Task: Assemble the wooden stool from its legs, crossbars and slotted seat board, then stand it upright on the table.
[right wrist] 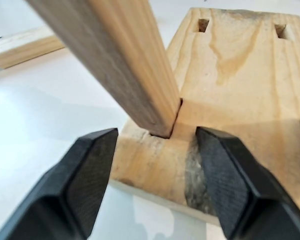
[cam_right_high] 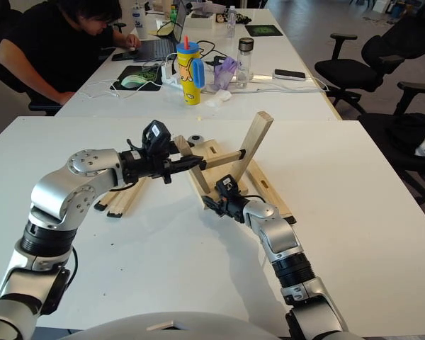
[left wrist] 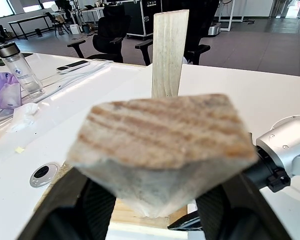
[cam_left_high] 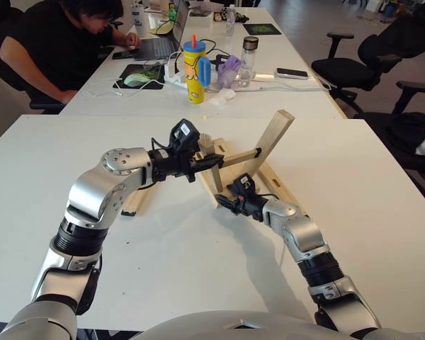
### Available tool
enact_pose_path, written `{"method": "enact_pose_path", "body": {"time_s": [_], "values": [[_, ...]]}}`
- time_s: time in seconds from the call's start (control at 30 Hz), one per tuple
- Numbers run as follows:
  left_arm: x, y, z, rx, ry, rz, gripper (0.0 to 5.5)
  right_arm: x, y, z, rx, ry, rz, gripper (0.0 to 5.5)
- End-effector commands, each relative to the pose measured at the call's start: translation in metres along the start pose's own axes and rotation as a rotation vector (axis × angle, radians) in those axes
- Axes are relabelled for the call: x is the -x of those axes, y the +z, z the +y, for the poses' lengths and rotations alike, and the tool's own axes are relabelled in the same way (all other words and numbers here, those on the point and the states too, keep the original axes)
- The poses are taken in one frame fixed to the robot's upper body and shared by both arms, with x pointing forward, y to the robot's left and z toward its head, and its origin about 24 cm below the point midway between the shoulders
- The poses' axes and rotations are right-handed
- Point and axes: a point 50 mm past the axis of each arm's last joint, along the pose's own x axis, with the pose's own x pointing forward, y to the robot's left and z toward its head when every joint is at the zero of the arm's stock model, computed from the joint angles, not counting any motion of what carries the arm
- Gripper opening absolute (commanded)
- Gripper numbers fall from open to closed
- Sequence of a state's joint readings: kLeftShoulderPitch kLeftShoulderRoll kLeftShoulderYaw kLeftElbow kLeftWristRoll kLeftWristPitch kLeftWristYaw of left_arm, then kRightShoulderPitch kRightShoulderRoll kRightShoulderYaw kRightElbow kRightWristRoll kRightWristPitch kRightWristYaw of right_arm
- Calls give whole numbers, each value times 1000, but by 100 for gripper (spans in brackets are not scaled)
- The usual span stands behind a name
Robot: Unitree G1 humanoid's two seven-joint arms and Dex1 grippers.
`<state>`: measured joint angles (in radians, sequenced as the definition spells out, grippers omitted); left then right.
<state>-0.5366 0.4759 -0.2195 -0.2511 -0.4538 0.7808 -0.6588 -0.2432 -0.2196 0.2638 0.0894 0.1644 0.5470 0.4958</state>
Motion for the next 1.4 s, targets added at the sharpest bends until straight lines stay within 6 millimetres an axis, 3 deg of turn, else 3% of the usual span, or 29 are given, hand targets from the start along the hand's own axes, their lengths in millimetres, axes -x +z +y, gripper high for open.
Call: {"method": "enact_pose_path", "body": {"time_s": [0.03, 0.1, 0.17, 0.27, 0.4, 0.6, 0.73, 0.83, 0.9, 0.97, 1.0, 1.03, 1.1, 1.17, 1.27, 1.33, 1.37, 1.4], "values": [[-5, -61, -11, 168, -84, 221, 201, 2, -38, 12, -114, 39, 66, 288], [1, -59, -4, 162, -77, 220, 201, 13, -8, 13, -148, 66, -149, 265], [5, -53, 2, 144, -69, 212, 201, 26, 11, 18, -110, 85, -259, 235], [6, -40, 7, 119, -75, 185, 201, 52, 25, 25, -42, 81, -348, 190], [8, -30, 5, 93, -92, 172, 201, 76, 53, 22, 280, -131, -467, 125], [5, -27, 2, 87, -116, 171, 201, 59, 80, 18, 557, -331, -523, 36], [3, -30, -1, 91, -134, 174, 201, 53, 111, 23, 661, -463, -646, 3], [1, -32, -1, 86, -128, 181, 201, 35, 92, 23, 670, -468, -545, 3], [0, -33, -1, 85, -125, 179, 201, 10, 37, 20, 611, -360, -211, 3], [-1, -31, -1, 83, -125, 173, 201, 3, -33, 16, 478, -263, 243, 3], [-1, -31, -1, 80, -121, 169, 201, 6, -46, 18, 429, -229, 316, 3], [-1, -30, -1, 82, -118, 163, 201, 7, -46, 20, 426, -218, 317, 3], [0, -31, 0, 80, -108, 163, 201, 4, -1, 21, 438, -258, 52, 3], [0, -32, 1, 88, -99, 159, 201, 13, 55, 17, 449, -366, -284, 3], [1, -33, 3, 92, -97, 160, 201, 63, 125, 22, 569, -537, -783, 3], [2, -34, 4, 95, -92, 162, 201, 84, 143, 29, 649, -582, -940, 3], [3, -35, 4, 97, -89, 164, 201, 84, 143, 32, 666, -574, -951, 3], [3, -35, 5, 99, -86, 165, 201, 66, 128, 30, 660, -520, -832, 3]]}}
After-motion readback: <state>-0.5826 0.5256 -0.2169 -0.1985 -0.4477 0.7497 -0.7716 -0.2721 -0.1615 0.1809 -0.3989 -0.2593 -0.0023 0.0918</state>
